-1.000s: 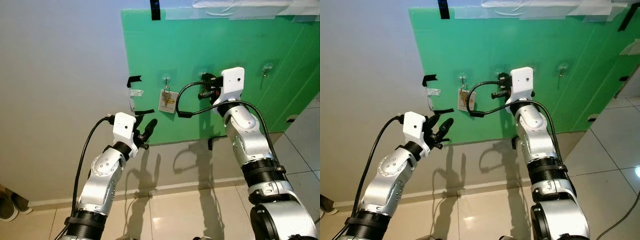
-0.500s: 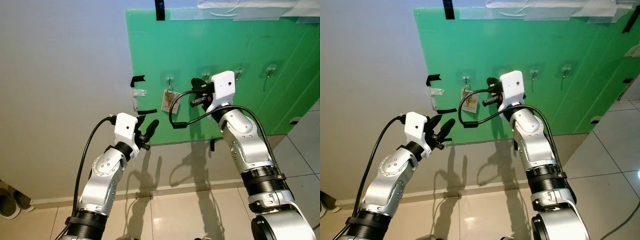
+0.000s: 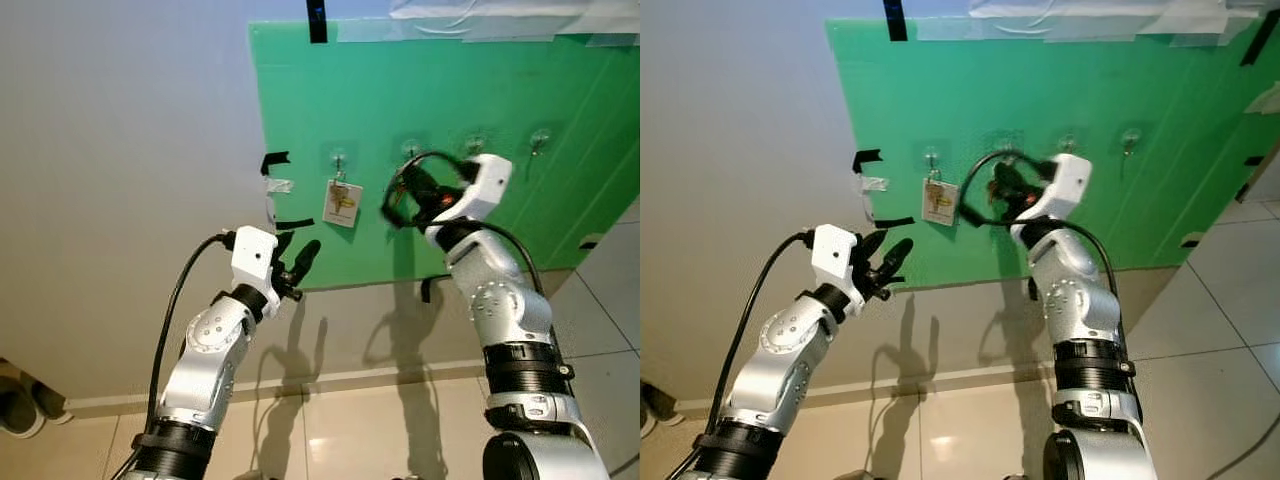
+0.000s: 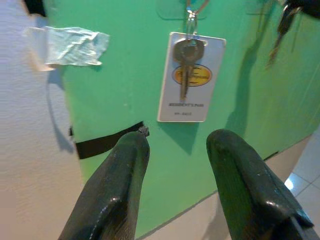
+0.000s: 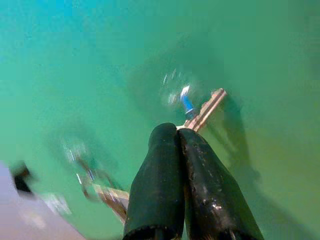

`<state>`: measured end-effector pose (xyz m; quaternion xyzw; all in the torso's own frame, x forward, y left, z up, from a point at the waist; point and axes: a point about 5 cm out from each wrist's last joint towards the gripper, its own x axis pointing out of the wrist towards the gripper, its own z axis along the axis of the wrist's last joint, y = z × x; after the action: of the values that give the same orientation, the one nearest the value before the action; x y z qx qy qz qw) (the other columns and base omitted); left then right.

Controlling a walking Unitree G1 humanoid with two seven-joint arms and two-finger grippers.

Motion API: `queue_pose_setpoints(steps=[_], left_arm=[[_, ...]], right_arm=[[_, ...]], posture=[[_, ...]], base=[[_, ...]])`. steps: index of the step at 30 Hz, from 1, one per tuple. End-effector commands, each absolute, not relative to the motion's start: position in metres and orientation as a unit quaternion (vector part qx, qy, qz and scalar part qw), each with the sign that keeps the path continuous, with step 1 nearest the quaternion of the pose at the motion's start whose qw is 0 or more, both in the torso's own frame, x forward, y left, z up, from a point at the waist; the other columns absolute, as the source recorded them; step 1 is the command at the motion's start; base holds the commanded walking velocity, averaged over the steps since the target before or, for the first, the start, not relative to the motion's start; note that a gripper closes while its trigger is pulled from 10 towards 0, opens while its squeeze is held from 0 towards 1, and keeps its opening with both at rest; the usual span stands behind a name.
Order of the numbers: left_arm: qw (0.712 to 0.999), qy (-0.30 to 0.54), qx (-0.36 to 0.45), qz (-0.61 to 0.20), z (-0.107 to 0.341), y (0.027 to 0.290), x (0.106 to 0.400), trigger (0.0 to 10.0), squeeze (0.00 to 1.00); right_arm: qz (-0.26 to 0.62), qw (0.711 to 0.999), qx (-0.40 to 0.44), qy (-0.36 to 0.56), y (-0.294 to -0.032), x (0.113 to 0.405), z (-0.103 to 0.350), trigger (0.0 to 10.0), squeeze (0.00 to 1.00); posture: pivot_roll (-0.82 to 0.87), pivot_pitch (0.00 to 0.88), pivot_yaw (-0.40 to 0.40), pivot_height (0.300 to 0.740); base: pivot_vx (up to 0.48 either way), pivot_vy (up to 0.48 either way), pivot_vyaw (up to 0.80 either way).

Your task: Hang keys on a hook

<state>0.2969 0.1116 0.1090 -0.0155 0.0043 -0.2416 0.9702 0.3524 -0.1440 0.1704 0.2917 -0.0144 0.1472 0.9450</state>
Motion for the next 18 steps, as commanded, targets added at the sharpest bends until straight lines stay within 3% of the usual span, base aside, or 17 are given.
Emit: queue_pose_setpoints(steps=[1,10,14,18], left_arm=[[0.970,0.003,-0.012,-0.244,0.111,0.113,0.297,10.0,0.00],[0.969,0.003,-0.008,-0.246,0.112,0.112,0.298,10.0,0.00],[0.969,0.003,-0.009,-0.246,0.112,0.112,0.298,10.0,0.00],[0.970,0.003,-0.009,-0.245,0.112,0.112,0.298,10.0,0.00]], right_arm=[[0.132,0.936,0.325,-0.035,-0.152,0.354,0.182,10.0,0.00],[0.122,0.937,0.328,-0.019,-0.159,0.349,0.180,10.0,0.00],[0.112,0.923,0.367,-0.020,-0.165,0.346,0.181,10.0,0.00],[0.051,0.919,0.387,-0.048,-0.188,0.347,0.185,10.0,0.00]], posture=[[0.01,0.000,0.080,0.740],[0.00,0.000,0.084,0.740],[0.00,0.000,0.082,0.740],[0.00,0.000,0.082,0.740]], base=[[0.000,0.000,0.00],[0.000,0.000,0.00],[0.000,0.000,0.00],[0.000,0.000,0.00]])
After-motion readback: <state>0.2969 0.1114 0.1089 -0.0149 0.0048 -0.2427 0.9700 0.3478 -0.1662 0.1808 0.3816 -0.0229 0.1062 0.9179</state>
